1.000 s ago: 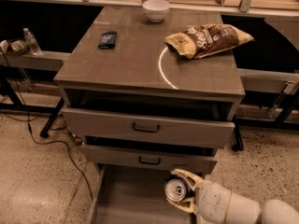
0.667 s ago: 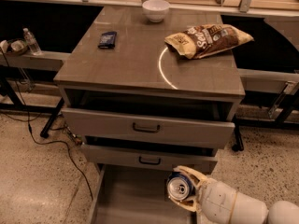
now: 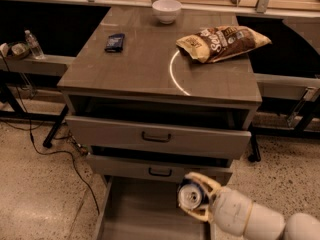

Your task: Pick pepsi can from bottom drawer and place on counter

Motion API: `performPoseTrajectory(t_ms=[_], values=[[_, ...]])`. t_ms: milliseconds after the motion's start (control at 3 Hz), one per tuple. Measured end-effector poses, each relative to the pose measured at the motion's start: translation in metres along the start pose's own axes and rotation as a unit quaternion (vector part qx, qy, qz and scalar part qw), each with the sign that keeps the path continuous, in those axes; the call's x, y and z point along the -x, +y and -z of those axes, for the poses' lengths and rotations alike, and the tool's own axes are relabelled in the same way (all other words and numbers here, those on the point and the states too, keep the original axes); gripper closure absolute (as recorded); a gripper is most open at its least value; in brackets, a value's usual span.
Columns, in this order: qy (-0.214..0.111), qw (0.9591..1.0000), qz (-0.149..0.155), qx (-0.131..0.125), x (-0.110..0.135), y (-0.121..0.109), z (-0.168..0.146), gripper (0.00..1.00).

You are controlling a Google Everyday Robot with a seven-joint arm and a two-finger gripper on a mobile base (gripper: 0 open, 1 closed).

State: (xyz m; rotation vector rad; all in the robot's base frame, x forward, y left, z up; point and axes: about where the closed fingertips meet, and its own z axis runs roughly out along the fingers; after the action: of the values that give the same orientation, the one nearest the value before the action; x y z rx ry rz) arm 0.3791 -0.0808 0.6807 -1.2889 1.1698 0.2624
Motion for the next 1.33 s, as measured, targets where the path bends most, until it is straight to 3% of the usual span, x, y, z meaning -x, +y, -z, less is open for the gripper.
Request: performPoseTrajectory(t_ms=[333,667,1333], values=[[0.006,0.9974,0.009,-0.072,0.033,-0.093,0.025,1.0],[0.033,0.9908,0.045,-0.123,0.081,-0.175,0.065,1.0],[0.024,0.9903,0.054,-0.126,0.088,-0.189,0.058,1.0]])
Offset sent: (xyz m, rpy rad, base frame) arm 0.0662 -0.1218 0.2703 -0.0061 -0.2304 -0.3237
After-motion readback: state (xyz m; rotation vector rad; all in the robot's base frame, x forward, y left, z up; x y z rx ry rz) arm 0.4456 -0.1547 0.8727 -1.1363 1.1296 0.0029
